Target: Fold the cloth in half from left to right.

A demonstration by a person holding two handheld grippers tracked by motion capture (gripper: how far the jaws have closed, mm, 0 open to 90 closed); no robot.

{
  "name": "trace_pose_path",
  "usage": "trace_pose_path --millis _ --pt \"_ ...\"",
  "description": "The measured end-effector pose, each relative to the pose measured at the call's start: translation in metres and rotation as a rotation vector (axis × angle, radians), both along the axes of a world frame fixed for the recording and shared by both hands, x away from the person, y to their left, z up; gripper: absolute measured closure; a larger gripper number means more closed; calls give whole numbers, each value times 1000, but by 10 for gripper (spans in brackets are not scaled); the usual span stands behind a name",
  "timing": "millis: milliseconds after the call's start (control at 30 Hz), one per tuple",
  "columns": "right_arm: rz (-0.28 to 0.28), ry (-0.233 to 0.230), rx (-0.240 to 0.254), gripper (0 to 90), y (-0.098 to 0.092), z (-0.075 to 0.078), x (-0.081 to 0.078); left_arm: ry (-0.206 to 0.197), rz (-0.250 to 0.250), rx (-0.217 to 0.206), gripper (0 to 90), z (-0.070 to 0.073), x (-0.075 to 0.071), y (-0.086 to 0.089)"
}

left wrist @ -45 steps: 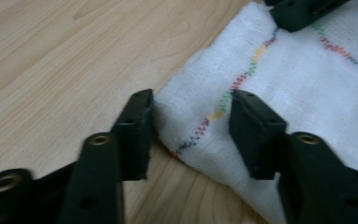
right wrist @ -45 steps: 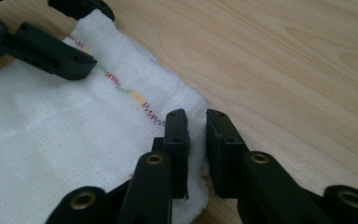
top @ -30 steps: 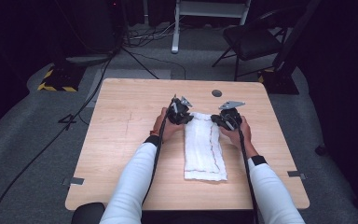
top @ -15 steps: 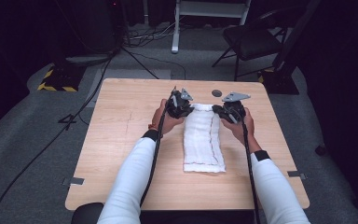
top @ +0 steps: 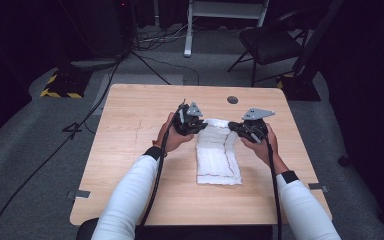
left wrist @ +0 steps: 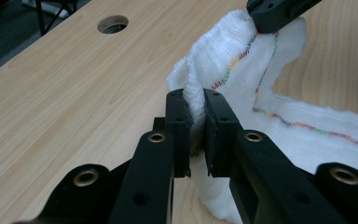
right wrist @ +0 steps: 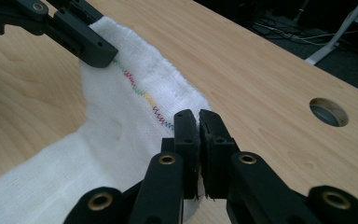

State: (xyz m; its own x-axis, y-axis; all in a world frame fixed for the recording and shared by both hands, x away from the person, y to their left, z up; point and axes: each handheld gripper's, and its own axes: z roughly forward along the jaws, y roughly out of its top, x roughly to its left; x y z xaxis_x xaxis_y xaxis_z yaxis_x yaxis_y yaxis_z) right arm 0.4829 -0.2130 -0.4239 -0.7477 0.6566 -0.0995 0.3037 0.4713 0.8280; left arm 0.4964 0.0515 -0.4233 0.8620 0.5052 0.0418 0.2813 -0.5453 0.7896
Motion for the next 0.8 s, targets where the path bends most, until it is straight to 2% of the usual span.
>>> trace_pose_path --millis 267,433,533,800 --pt "44 8 14 866 -7 -3 -16 2 -53 -22 814 -1 -19 2" --pt "74 7 22 866 -10 -4 -27 -16 -97 -13 813 -3 -35 5" --pt "97 9 20 866 -11 -5 -34 -13 -112 -17 811 -4 -42 7" --pt "144 26 5 866 -13 -10 -50 -2 -168 10 800 -11 -58 8"
